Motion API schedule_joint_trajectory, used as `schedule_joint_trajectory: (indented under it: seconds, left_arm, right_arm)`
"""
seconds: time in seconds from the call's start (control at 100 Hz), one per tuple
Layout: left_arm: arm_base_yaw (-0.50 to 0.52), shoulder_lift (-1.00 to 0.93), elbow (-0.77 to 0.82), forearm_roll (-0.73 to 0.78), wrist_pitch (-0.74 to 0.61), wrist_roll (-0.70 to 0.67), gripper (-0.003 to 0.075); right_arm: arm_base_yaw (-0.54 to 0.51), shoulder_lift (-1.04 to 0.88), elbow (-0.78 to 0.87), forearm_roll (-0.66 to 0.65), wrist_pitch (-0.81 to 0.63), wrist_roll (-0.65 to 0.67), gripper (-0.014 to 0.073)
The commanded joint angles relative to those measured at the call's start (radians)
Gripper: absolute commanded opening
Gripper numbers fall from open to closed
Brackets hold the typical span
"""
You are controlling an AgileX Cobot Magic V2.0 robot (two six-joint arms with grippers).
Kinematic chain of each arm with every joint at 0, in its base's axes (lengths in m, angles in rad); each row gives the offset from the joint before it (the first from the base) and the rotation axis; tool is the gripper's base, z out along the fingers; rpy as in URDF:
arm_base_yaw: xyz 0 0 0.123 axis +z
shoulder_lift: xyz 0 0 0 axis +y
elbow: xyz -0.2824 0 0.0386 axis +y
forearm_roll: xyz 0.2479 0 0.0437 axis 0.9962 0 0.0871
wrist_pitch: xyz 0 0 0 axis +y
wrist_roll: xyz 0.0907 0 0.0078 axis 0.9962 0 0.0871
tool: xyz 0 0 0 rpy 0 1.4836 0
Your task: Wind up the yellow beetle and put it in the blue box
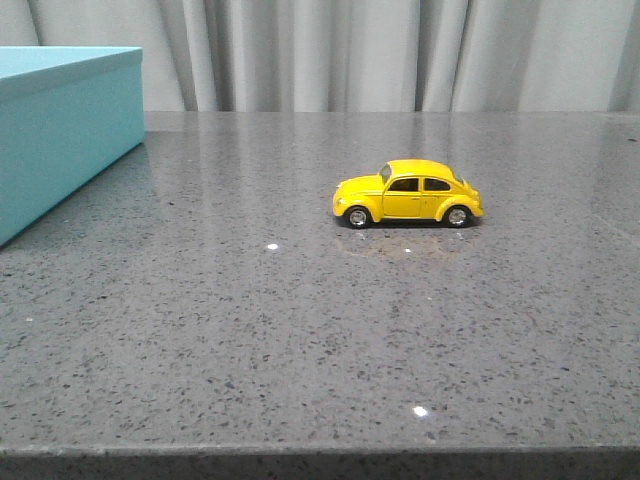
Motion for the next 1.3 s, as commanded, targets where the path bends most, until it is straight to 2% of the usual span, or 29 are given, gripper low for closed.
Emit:
schedule_joint_trajectory:
  seconds: [0.0,0.7,1.29]
  left_arm:
    - [-0.002,-0.032,0.042,0.000,-0.078,-0.008,-0.0020]
    - [-0.002,-0.032,0.042,0.000,-0.085,-0.008,-0.0020]
    - [-0.002,-0.010,0.004,-0.021,-0.079,-0.008,-0.0020]
  right_arm:
    - [-0.007,-0.021,-0.019,-0.010,-0.075,-0.008,-0.0067]
    - [-0.007,-0.021,-0.019,-0.010,-0.078,-0.008,-0.0067]
    - [-0.006,-0.021,-0.043,-0.009,-0.155,-0.008,-0.0067]
